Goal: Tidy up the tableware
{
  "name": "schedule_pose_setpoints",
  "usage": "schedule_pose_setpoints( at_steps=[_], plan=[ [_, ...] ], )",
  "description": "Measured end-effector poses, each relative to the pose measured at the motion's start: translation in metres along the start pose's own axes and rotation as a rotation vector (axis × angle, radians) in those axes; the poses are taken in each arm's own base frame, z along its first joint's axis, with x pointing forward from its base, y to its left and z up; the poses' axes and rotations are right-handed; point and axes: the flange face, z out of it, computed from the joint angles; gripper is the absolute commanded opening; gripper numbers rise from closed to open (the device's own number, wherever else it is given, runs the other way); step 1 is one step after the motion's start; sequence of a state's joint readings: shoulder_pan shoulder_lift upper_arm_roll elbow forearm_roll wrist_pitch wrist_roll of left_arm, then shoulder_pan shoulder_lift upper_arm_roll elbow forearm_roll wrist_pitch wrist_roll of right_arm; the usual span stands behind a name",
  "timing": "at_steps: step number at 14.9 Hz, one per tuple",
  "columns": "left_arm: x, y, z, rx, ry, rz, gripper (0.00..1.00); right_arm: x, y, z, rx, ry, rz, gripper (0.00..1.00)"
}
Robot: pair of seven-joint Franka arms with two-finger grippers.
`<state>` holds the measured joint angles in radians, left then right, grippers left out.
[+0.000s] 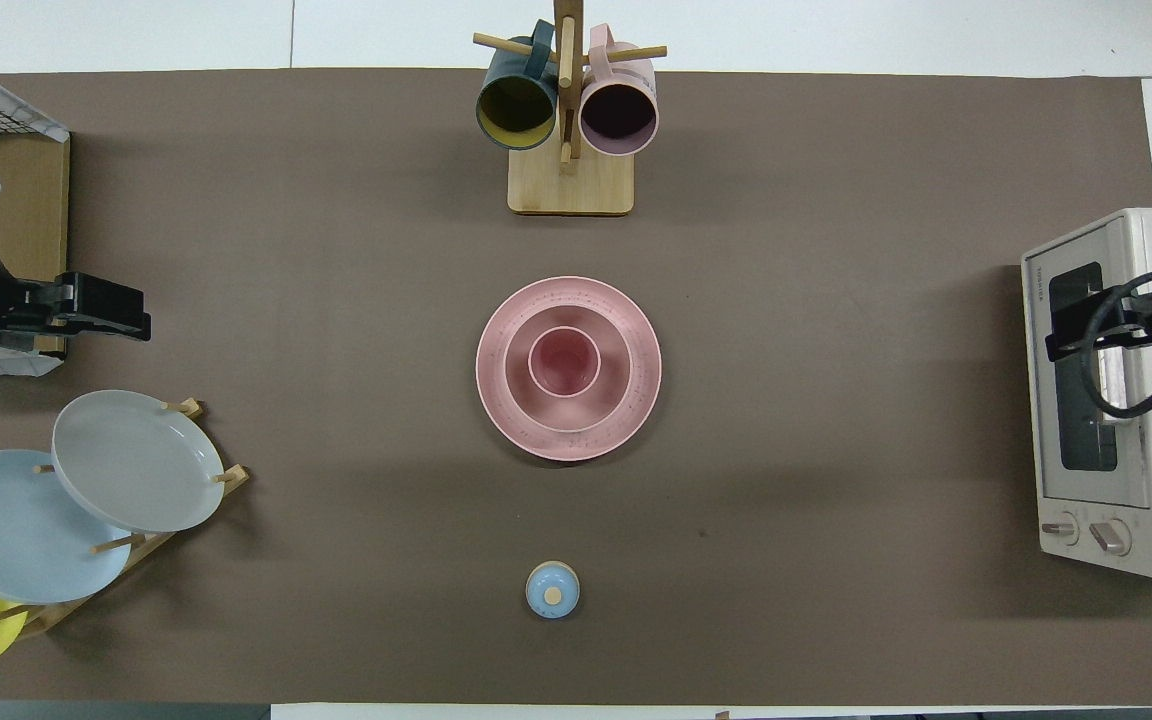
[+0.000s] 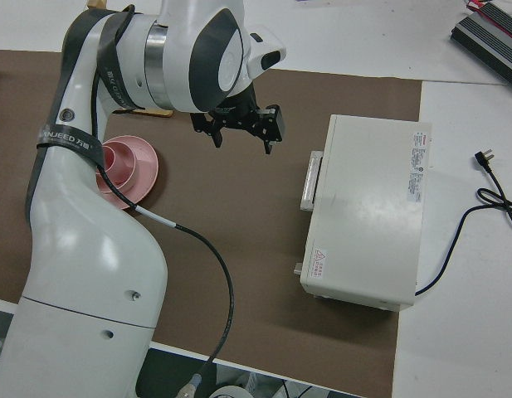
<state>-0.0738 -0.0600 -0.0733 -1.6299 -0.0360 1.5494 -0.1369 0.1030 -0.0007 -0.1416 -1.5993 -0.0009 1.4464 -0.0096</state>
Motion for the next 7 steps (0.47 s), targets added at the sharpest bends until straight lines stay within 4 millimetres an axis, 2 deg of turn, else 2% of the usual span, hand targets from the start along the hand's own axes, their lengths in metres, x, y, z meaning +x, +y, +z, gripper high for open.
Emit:
schedule_pose_setpoints(
  at_steps=[7],
  plan=[
    [0.0008, 0.0018, 0.0072, 0.003, -0.029, 0.006, 1.00, -0.0003, -0.0076, -0.0011, -0.002, 0.002, -0.014, 1.00]
  ],
)
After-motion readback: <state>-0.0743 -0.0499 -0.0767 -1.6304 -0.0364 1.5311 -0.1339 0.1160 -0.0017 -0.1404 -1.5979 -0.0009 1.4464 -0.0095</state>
